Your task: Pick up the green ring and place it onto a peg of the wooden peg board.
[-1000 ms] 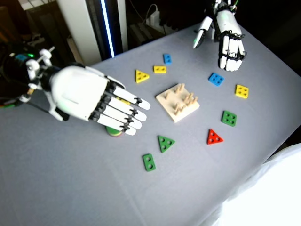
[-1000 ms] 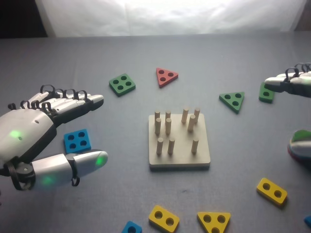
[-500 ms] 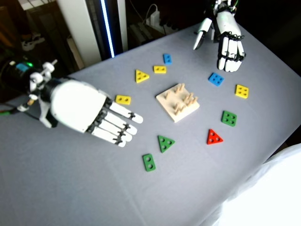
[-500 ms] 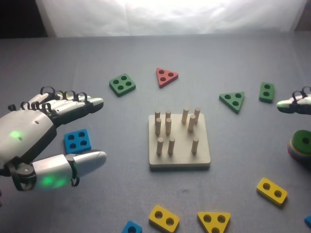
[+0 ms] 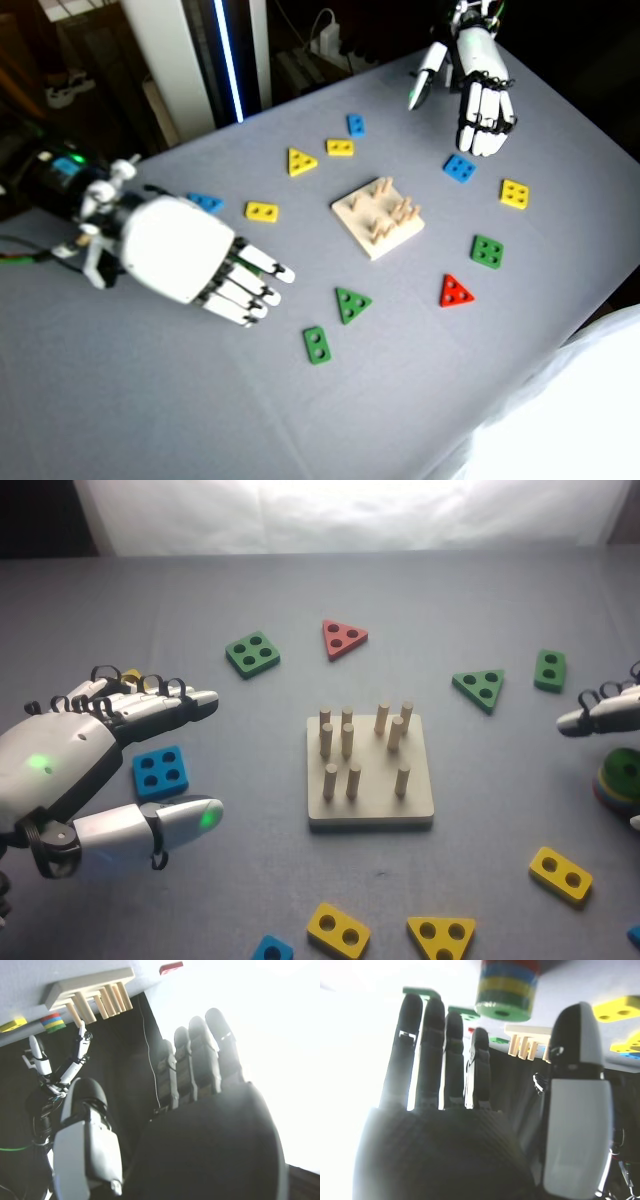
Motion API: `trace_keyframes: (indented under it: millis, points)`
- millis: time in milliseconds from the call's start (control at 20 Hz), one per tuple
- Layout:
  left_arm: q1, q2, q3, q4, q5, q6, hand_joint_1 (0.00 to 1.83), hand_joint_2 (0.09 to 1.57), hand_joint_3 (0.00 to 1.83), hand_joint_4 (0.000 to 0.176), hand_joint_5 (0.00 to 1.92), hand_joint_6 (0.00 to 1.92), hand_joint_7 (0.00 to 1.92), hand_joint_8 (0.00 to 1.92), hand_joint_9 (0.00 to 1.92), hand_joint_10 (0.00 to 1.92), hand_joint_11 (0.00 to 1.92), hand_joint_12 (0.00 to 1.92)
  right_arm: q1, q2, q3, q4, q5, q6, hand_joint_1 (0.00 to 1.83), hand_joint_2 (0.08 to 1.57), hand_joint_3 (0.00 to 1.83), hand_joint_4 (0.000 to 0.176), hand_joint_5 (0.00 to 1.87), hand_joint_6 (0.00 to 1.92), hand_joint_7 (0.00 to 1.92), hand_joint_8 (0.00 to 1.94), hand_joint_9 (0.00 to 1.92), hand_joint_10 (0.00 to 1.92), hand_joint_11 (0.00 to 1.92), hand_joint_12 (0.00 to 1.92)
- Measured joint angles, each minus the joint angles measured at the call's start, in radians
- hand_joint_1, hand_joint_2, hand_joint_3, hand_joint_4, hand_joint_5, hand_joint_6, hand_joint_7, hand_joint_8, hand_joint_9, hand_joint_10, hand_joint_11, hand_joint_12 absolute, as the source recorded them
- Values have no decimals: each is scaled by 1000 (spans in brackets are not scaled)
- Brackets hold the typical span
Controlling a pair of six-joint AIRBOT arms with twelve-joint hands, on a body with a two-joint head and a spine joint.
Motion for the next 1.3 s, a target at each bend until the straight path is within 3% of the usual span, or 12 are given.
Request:
trace_keyframes:
  millis: [100, 300, 450, 500, 550, 700, 750, 800, 850, 1000, 1150, 1300]
  points:
    - [0, 0, 0, 0, -1, -3, 413, 1136, 0, 34, 390, 3, 361, 2, 343, 5, 0, 938, 5, -3, 0, 0, -26, -17, 1035, 967, 1, 66, 578, 2, 693, 9, 851, 61, 371, 1239]
    - [0, 0, 0, 1, -5, -6, 431, 1133, 0, 44, 404, 5, 390, 8, 370, 9, 0, 1004, 29, -9, 2, 1, -55, -59, 1081, 983, 1, 55, 647, 8, 762, 19, 898, 98, 433, 1370]
    - [0, 0, 0, 1, -8, -8, 412, 1142, 1, 58, 395, 0, 388, 2, 366, 4, 0, 958, 44, -14, 2, 3, -71, -93, 1107, 972, 1, 28, 718, 2, 843, 13, 782, 652, 555, 1456]
    - [0, 0, 0, 1, -8, -9, 431, 1146, 1, 47, 399, 1, 392, 2, 371, 4, 0, 987, 44, -16, 2, 4, -78, -95, 1110, 977, 1, 17, 747, 2, 880, 30, 732, 875, 579, 1509]
    - [0, 0, 0, 1, -8, -11, 431, 1145, 0, 40, 407, 2, 400, 3, 380, 6, 0, 1016, 44, -16, 2, 3, -84, -99, 1094, 989, 2, 0, 782, 8, 897, 39, 724, 921, 608, 1482]
    - [8, 0, 0, 1, -14, -15, 442, 1139, 0, 48, 411, 2, 410, 5, 387, 6, 0, 1021, 44, -16, 2, 4, -87, -104, 1103, 1026, 1, 8, 883, 20, 976, 117, 747, 1068, 652, 1527]
    - [9, 0, 0, -1, -13, -16, 441, 1138, 0, 48, 414, 2, 417, 5, 394, 7, 0, 1038, 44, -16, 2, 4, -87, -105, 1083, 1098, 4, 13, 945, 806, 975, 174, 757, 1100, 648, 1563]
    - [10, 0, 0, -3, -11, -18, 443, 1139, 0, 37, 415, 2, 414, 2, 393, 5, 0, 1041, 45, -16, 2, 4, -87, -106, 1178, 1158, 0, 0, 839, 1036, 935, 1016, 763, 1233, 682, 1666]
    - [11, 0, 0, -5, -12, -18, 453, 1130, 0, 34, 420, 2, 411, 0, 388, 2, 0, 1015, 47, -16, 2, 4, -88, -108, 1209, 1163, 0, 0, 840, 1036, 928, 1216, 817, 1344, 760, 1687]
    - [10, 0, 0, -4, -15, -19, 432, 1133, 1, 55, 407, 1, 407, 2, 379, 2, 0, 978, 48, -16, 2, 4, -90, -111, 1234, 1093, 0, 6, 956, 1023, 1101, 828, 916, 937, 686, 1299]
    - [11, 0, 0, -5, -15, -20, 443, 1129, 0, 49, 408, 3, 404, 3, 381, 6, 0, 960, 55, -16, 2, 3, -98, -111, 1253, 1052, 0, 0, 1023, 929, 1225, 606, 1025, 780, 767, 1221]
    - [11, 0, 0, -4, -15, -22, 453, 1126, 0, 46, 418, 5, 411, 4, 389, 7, 0, 963, 82, -16, -6, -3, -88, -112, 1268, 1018, 0, 0, 1149, 672, 1245, 639, 1080, 966, 914, 1382]
